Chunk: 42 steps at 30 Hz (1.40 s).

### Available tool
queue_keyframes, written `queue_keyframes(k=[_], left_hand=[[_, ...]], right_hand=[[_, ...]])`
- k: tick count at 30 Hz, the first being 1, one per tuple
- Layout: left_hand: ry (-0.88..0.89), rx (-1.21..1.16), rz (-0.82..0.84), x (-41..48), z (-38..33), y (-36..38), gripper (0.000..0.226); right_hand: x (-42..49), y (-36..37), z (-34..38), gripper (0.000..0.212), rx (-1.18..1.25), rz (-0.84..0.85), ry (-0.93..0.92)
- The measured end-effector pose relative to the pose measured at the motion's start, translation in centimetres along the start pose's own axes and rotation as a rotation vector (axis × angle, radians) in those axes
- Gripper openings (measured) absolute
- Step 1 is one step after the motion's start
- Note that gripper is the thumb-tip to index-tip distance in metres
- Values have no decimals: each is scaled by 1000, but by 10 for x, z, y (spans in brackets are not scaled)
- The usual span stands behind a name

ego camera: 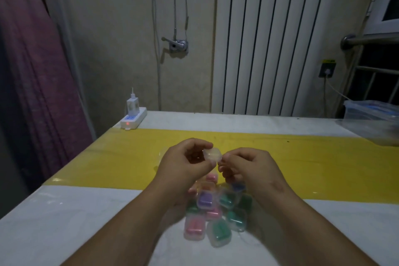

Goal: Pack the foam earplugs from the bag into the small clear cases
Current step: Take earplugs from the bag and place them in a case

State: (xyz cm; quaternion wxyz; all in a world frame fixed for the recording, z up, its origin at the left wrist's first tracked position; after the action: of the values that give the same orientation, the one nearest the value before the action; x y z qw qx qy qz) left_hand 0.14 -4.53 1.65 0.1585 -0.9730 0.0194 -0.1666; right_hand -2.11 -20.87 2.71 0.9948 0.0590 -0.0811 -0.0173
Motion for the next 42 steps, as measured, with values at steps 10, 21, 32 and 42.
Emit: queue_keyframes(k=[10, 21, 32, 42], left_hand=[[46, 13, 5, -2, -4, 0, 23], [65, 17, 12, -4, -6, 3, 28], [59, -68, -13, -11, -17, 3, 21], [74, 9, -51, -9, -14, 2, 26]], right_hand=[[-2, 1, -1, 9, -42, 33, -30], [-2, -1, 3, 20, -232, -74, -175], [-3, 4, 0, 11, -151, -37, -125], [-3, 4, 1, 10, -132, -45, -90]])
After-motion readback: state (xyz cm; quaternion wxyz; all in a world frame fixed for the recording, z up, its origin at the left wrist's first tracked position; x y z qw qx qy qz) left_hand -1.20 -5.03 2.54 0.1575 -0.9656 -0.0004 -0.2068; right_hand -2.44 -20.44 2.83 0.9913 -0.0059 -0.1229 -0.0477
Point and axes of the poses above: each hand's wrist, its own x-axis towards the middle knuckle, its own y-axis out of the palm, z = x × y, the point moved 3 cm from there along x, towards the middle knuckle, and after that the axes turned 14 degrees about x, right-handed, at the moved point
